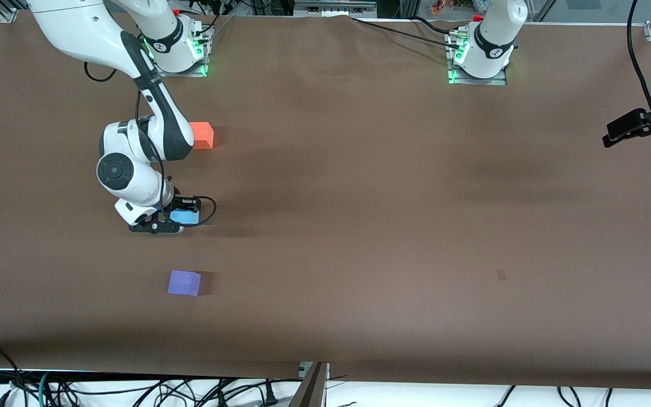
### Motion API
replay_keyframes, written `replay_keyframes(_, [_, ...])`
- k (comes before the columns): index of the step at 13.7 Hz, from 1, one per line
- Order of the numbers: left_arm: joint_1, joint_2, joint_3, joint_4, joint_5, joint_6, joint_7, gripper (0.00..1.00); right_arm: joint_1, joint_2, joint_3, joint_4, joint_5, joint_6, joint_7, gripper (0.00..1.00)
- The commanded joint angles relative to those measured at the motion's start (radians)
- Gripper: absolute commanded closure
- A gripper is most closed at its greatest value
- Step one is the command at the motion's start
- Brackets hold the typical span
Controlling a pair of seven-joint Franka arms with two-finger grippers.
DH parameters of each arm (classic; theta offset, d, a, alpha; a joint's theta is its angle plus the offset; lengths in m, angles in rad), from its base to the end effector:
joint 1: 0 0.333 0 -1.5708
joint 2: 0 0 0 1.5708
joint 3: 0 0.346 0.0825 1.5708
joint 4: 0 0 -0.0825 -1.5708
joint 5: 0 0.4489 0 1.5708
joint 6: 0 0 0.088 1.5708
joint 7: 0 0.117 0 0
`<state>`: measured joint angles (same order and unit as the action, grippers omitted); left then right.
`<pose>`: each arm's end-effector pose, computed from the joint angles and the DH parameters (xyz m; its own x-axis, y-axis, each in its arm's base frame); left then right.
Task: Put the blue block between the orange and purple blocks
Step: 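Carry the cube with the right gripper between the orange and purple cubes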
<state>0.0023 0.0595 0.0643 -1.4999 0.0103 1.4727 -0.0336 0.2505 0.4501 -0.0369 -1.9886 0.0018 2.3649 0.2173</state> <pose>0.6270 0.0419 0.6370 0.9912 0.1010 -0.0859 0.0999 -0.9949 -0.0170 0.6421 0.1395 0.1965 0.9976 -0.0030 -0.0685 -0.0009 -0.9995 0.0304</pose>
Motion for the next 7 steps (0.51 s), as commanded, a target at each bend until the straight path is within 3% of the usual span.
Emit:
replay_keyframes(1, [0.004,-0.018,0.002,-0.019,-0.018,0.003,0.023,0.0,-0.002,-0.039,0.025,0.121,0.021,-0.16,-0.024,0.0])
replay_keyframes(4, [-0.002,-0.017,-0.008,-0.013,-0.049,-0.029,0.011,0.0,0.013,-0.034,0.025,0.374,0.018,-0.425,-0.027,0.0])
replay_keyframes(7, [-0.011,-0.015,-0.009,-0.011,-0.05,-0.028,0.011,0.0,0.003,-0.037,0.017,0.56,0.015,-0.652,-0.036,0.0])
